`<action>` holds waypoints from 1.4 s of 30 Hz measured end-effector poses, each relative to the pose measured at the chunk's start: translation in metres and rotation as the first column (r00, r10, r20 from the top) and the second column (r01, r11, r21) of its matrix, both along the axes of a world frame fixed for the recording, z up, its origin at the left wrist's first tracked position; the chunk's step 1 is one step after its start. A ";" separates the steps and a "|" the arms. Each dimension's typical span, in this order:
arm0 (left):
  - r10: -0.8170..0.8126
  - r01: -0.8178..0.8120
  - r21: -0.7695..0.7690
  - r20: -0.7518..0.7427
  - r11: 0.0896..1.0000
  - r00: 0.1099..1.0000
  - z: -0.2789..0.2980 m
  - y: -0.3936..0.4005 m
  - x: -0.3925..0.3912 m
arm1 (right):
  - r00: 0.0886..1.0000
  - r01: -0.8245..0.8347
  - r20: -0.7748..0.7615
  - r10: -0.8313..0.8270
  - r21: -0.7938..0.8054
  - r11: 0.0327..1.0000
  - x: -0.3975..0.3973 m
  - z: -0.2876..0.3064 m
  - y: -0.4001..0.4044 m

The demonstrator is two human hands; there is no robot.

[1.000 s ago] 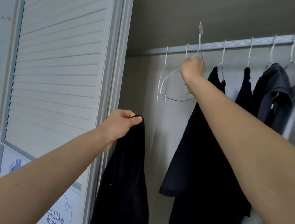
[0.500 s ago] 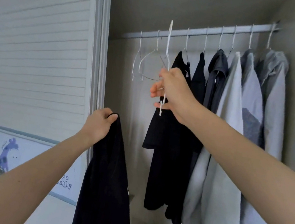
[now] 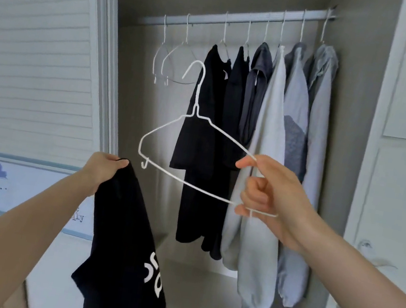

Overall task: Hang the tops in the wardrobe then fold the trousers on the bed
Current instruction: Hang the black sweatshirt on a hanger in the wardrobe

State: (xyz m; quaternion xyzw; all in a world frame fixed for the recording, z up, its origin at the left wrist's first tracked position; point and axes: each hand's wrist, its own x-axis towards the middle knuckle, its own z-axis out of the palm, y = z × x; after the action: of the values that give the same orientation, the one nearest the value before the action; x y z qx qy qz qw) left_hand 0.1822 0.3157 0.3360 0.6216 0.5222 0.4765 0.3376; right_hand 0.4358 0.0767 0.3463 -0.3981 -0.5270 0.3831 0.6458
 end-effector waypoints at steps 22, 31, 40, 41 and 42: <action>-0.450 0.464 0.179 -0.115 0.867 0.885 0.057 -0.081 0.063 | 0.963 -0.267 0.008 0.270 -0.112 0.957 0.041 -0.037 -0.006; -0.184 0.393 0.585 -0.384 0.710 0.905 0.085 -0.097 0.053 | 0.947 -0.270 -0.144 0.288 0.129 0.954 0.045 -0.021 -0.004; -0.298 0.364 0.561 -0.210 0.743 0.931 0.084 -0.112 0.065 | 0.791 -0.507 -0.361 0.494 0.063 0.859 0.066 -0.003 -0.003; -0.304 0.342 0.557 -0.165 0.757 0.938 0.084 -0.112 0.065 | 0.737 -0.523 -0.467 0.489 0.065 0.850 0.072 -0.006 0.002; -0.312 0.318 0.549 -0.108 0.773 0.944 0.085 -0.113 0.066 | 0.708 -0.504 -0.546 0.448 0.054 0.862 0.077 -0.011 0.008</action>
State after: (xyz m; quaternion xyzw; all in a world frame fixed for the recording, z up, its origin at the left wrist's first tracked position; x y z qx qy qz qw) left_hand 0.2479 0.2025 0.4208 0.7740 0.2500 0.5415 0.2126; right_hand 0.5130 0.0851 0.3349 -0.1552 -0.3878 0.6585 0.6260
